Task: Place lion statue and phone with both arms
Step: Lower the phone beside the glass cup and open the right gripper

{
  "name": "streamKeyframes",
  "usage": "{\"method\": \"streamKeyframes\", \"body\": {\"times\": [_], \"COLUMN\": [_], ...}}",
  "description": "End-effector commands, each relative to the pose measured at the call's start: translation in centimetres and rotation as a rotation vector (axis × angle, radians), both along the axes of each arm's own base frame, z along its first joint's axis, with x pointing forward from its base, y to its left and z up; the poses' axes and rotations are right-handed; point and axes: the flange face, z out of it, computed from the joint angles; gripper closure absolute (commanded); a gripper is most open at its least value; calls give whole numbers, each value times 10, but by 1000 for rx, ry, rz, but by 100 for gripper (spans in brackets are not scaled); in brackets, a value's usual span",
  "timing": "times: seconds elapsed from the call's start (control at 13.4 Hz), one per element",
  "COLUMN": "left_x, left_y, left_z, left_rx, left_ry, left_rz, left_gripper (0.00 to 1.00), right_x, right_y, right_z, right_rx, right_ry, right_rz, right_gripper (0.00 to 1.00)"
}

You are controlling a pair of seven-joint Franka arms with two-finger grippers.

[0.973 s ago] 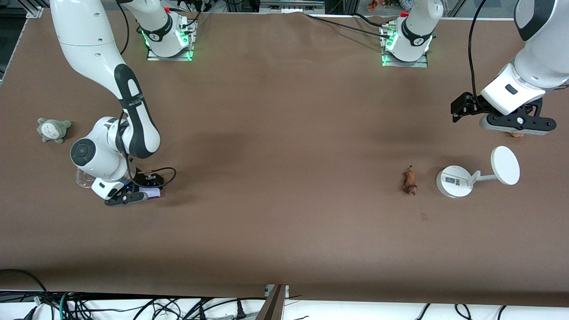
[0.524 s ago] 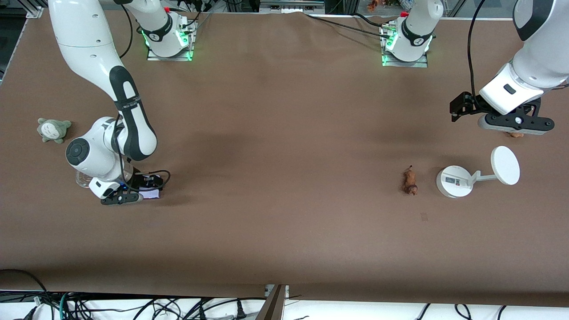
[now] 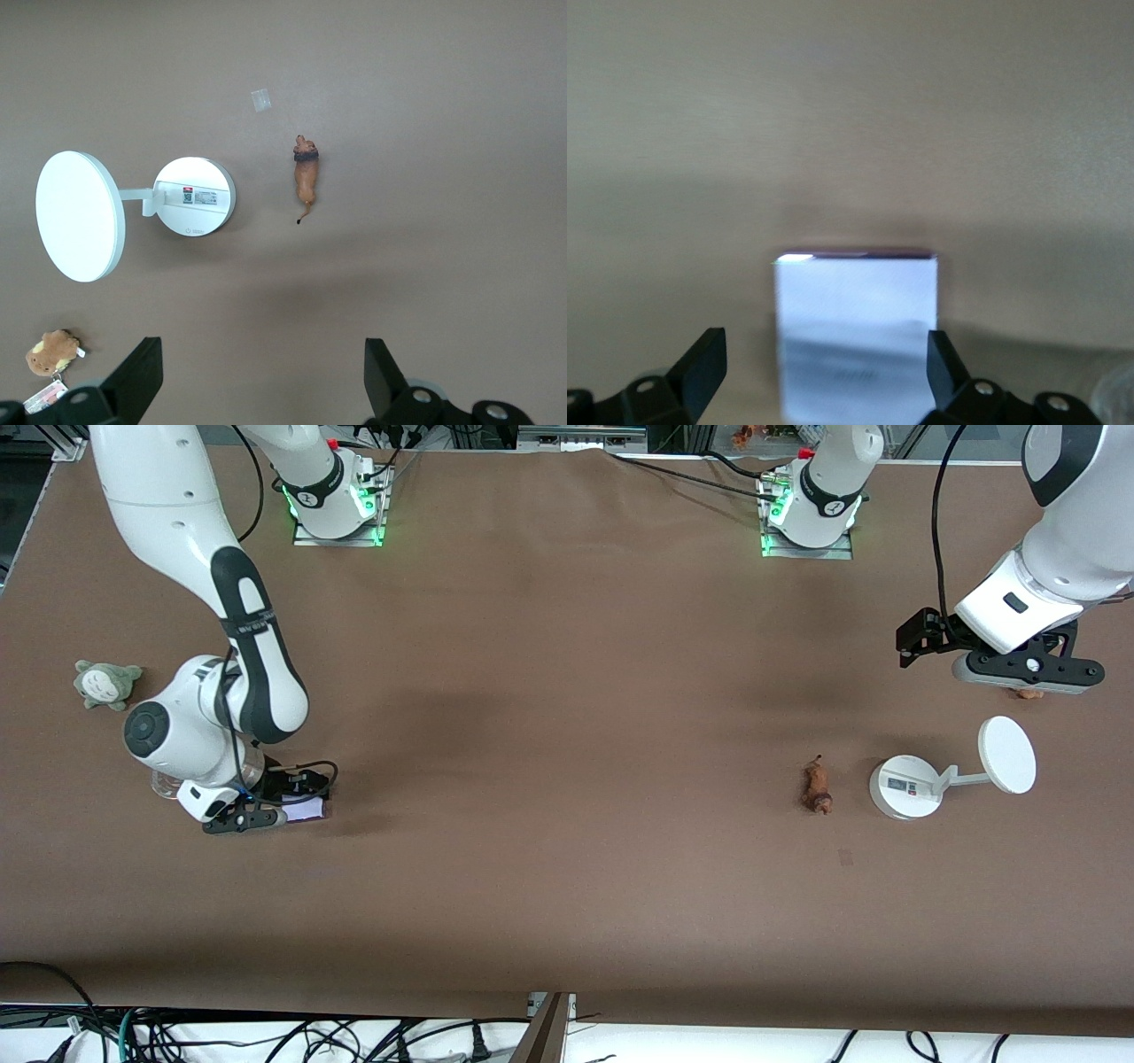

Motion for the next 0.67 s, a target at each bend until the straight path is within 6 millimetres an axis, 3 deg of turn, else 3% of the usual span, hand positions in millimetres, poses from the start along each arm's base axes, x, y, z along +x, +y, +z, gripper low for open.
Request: {"method": "streamKeyframes", "body": {"times": [0.0, 0.22, 0.37, 0.6], "left_x": [-4, -4, -3, -3], "left_y": [0, 0, -2, -6], "left_z": [1, 1, 4, 7], "left_rx": [-18, -18, -18, -18], "left_ry": [7, 7, 1, -4], "left_rz": [0, 0, -1, -2], "left_gripper": [0, 0, 0, 0], "right_x": [-9, -13, -18, -24], "right_y": [-15, -23, -21, 3], "right_z": [60, 125, 187, 296], "right_rx": [53, 8, -31, -93], "right_ry": [35, 76, 109, 198], "right_rz": [17, 97, 103, 71], "right_gripper": [0, 0, 0, 0]}}
